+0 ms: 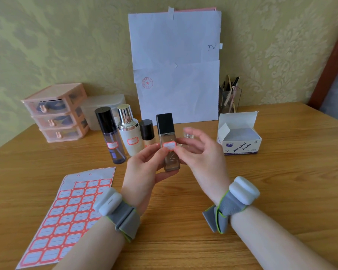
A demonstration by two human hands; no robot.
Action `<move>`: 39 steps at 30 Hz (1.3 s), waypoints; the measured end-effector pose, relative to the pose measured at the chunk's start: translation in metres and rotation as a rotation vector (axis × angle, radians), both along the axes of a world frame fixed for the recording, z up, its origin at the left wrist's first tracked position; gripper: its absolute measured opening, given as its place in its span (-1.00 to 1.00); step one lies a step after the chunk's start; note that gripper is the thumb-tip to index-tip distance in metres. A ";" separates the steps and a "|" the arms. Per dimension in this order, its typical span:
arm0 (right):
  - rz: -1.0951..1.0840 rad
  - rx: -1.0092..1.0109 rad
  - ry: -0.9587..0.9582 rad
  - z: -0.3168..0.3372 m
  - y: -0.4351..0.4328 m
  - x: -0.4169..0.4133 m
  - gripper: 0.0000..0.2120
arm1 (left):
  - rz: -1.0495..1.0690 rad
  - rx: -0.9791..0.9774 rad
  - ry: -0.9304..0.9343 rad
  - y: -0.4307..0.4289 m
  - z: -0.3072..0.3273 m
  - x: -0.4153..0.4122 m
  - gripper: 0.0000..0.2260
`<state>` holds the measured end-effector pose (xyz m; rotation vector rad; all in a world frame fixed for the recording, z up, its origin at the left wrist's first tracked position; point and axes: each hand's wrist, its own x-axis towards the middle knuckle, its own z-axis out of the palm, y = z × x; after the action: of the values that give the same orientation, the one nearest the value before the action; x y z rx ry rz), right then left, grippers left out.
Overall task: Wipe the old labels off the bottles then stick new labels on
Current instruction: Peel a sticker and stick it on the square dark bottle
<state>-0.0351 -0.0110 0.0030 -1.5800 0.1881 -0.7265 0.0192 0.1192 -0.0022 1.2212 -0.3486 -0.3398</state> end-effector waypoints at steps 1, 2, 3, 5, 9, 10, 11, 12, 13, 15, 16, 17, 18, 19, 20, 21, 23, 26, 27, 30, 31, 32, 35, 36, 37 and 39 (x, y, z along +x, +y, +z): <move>0.016 0.003 0.013 -0.001 0.000 0.000 -0.65 | -0.005 0.002 0.002 0.000 0.000 0.000 -0.83; 0.032 -0.005 0.023 -0.001 0.000 0.000 -0.67 | -0.012 0.008 -0.001 0.000 0.000 0.000 -0.83; 0.044 -0.026 0.026 -0.001 0.000 0.000 -0.70 | -0.020 0.014 -0.006 0.000 0.001 0.000 -0.84; 0.054 -0.101 0.003 -0.001 0.002 -0.001 -0.81 | -0.038 0.022 -0.020 0.000 0.001 0.000 -0.83; 0.067 -0.146 -0.031 -0.003 0.001 -0.003 -0.85 | -0.030 0.030 -0.043 0.000 0.001 0.000 -0.78; 0.071 -0.153 -0.031 -0.004 0.001 -0.002 -0.85 | -0.024 0.034 -0.052 0.001 0.001 0.000 -0.78; 0.080 -0.149 -0.030 -0.004 0.000 -0.003 -0.85 | -0.023 0.040 -0.059 0.001 0.001 0.000 -0.79; 0.086 -0.145 -0.028 -0.004 0.000 -0.002 -0.85 | -0.027 0.042 -0.061 0.001 0.001 0.001 -0.81; 0.083 -0.151 -0.027 -0.004 -0.001 -0.003 -0.84 | -0.035 0.040 -0.052 0.002 0.001 0.001 -0.81; 0.067 -0.179 -0.020 -0.003 -0.002 -0.003 -0.78 | -0.046 0.035 -0.020 0.003 0.002 0.002 -0.80; 0.069 -0.185 -0.015 -0.002 -0.002 -0.003 -0.74 | -0.047 0.038 -0.009 0.003 0.003 0.002 -0.80; 0.075 -0.185 -0.009 -0.002 -0.003 -0.003 -0.71 | -0.047 0.044 -0.003 0.003 0.003 0.002 -0.81; 0.080 -0.185 -0.006 -0.002 -0.003 -0.002 -0.70 | -0.043 0.050 -0.002 0.003 0.004 0.003 -0.82; 0.080 -0.187 -0.005 -0.003 -0.003 -0.002 -0.70 | -0.040 0.057 0.000 0.003 0.004 0.003 -0.82; 0.079 -0.185 -0.008 -0.004 -0.003 -0.001 -0.72 | -0.037 0.065 -0.001 0.003 0.003 0.004 -0.82; 0.078 -0.175 -0.012 -0.005 -0.003 -0.001 -0.73 | -0.035 0.077 -0.013 0.002 0.003 0.004 -0.82; 0.085 -0.160 -0.012 -0.007 -0.004 0.000 -0.74 | -0.014 0.118 -0.078 0.002 0.001 0.005 -0.82; 0.109 -0.211 -0.013 -0.008 -0.005 0.001 -0.74 | 0.034 0.246 -0.267 0.001 -0.003 0.006 -0.80; 0.117 -0.228 -0.011 -0.009 -0.006 0.002 -0.72 | 0.050 0.336 -0.361 0.002 -0.003 0.007 -0.76; 0.145 -0.250 0.020 -0.012 -0.009 0.004 -0.65 | 0.080 0.536 -0.484 0.005 -0.003 0.013 -0.74; 0.151 -0.264 0.035 -0.014 -0.010 0.005 -0.65 | 0.077 0.560 -0.478 0.006 -0.005 0.016 -0.76; 0.155 -0.276 0.051 -0.015 -0.010 0.006 -0.66 | 0.079 0.581 -0.467 0.007 -0.006 0.018 -0.78; 0.167 -0.298 0.071 -0.015 -0.012 0.006 -0.70 | 0.099 0.657 -0.530 0.008 -0.006 0.021 -0.79; 0.170 -0.314 0.068 -0.015 -0.012 0.006 -0.70 | 0.107 0.678 -0.551 0.007 -0.006 0.021 -0.77; 0.174 -0.333 0.064 -0.014 -0.013 0.005 -0.70 | 0.114 0.697 -0.569 0.007 -0.008 0.022 -0.75; 0.167 -0.379 0.063 -0.015 -0.014 0.004 -0.69 | 0.129 0.742 -0.610 0.007 -0.012 0.023 -0.70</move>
<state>-0.0309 -0.0254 -0.0116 -1.9543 -0.0401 -0.6048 0.0425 0.1257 -0.0142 2.0696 -0.6986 0.0436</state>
